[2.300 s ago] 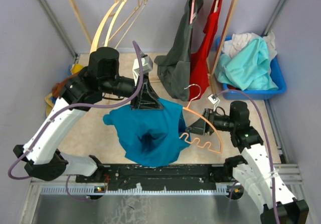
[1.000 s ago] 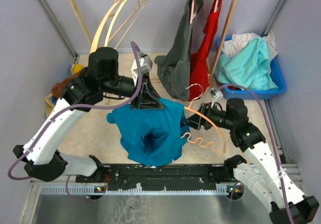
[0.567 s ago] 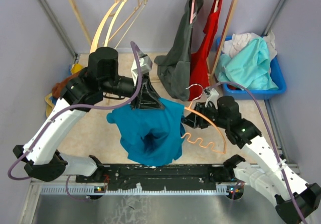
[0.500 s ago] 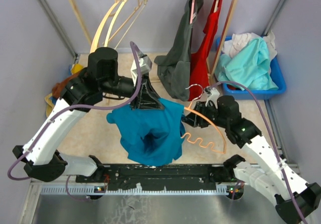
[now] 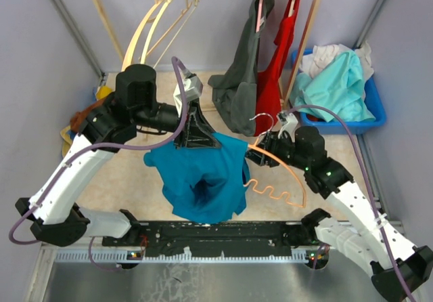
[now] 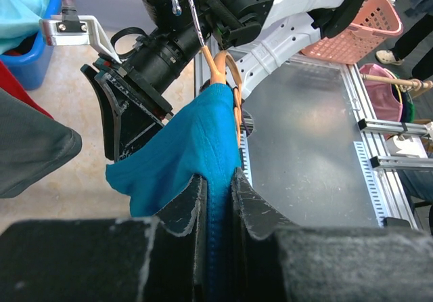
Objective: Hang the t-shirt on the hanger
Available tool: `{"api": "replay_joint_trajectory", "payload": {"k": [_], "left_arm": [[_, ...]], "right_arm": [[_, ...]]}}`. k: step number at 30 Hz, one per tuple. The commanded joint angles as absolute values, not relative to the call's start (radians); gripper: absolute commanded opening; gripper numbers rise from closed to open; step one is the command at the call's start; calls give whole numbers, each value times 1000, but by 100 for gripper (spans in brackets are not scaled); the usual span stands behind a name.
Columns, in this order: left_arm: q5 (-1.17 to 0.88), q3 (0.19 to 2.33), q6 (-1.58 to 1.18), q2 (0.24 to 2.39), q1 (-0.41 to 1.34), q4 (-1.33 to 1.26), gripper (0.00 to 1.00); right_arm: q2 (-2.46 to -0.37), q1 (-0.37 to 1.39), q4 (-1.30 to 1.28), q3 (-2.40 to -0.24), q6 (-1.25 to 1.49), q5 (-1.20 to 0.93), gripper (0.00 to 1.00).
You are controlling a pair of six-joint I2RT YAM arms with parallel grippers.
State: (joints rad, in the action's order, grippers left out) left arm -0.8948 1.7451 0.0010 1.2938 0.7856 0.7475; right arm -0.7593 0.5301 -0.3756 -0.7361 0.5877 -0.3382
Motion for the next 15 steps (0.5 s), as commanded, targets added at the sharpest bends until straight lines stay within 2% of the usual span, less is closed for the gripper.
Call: {"api": "replay_joint_trajectory", "payload": {"k": [1, 9, 15], "left_arm": [[-933, 1744, 0, 1271, 788, 676, 0], [-931, 1745, -3, 1271, 788, 674, 0], [-930, 1755, -4, 1272, 788, 675, 0]], "right_arm": [[-735, 550, -277, -766, 606, -364, 44], [-728, 582, -252, -758, 612, -381, 45], [-754, 679, -288, -745, 608, -278, 44]]}}
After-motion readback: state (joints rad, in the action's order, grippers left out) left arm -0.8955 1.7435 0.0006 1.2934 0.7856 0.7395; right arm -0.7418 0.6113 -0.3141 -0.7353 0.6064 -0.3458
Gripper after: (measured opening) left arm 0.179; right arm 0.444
